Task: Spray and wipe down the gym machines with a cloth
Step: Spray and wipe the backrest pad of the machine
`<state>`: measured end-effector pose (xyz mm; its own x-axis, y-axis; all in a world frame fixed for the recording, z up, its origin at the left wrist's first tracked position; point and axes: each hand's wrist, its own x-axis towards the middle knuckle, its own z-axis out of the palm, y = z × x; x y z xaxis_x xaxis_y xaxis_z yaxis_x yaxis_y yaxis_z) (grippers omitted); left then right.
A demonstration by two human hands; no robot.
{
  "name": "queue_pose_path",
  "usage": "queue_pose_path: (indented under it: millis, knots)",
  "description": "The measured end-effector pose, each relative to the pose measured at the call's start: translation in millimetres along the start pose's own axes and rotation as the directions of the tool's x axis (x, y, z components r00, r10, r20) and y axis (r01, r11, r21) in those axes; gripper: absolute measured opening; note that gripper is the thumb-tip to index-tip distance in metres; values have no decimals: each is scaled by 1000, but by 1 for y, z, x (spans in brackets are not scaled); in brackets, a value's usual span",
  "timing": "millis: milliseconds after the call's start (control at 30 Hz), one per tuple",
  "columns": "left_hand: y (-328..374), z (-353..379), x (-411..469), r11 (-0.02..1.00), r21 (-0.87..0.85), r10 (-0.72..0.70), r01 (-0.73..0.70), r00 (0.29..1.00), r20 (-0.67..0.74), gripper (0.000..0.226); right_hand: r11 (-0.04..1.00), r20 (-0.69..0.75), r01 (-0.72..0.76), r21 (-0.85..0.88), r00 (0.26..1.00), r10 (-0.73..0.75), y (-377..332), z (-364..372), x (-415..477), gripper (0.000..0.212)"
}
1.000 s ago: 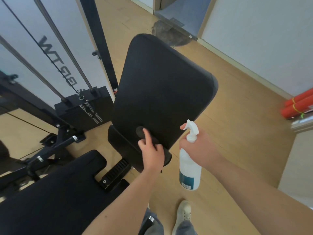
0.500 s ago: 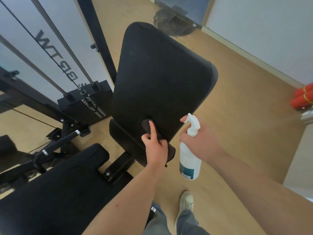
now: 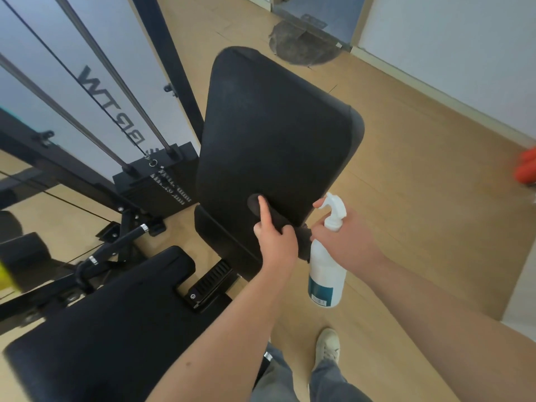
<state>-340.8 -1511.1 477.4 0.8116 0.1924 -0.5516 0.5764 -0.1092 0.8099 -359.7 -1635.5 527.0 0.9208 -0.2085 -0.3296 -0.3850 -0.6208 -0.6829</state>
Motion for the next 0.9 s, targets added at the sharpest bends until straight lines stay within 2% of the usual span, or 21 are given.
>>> queue_pose_path:
  millis: [100,267,500,600,700,800,900]
  knots:
    - [-4,1,0,995,-88,51,-49,998,21,86,999,-16,-31,24,999,32,5,-8,-2,23]
    - [-31,3,6,976,-217,-16,9,999,-30,91,999,15,-33,16,999,32,14,-13,-5,25]
    - [-69,0,21,973,-199,-144,120,983,-112,87,999,68,-52,9,996,51,26,9,-15,24]
    - [-90,-13,33,949,-177,-282,260,953,-114,86,998,98,-63,23,993,60,31,20,-19,24]
    - [-109,-24,43,912,-186,-381,365,923,-59,85,999,124,-52,15,991,49,34,29,-23,29]
    - [-101,-22,45,911,-157,-392,381,919,-45,82,999,132,-48,-11,990,49,34,36,-23,31]
    - [-86,-19,43,936,-75,-350,344,931,-105,76,999,141,-45,-21,989,48,29,43,-24,31]
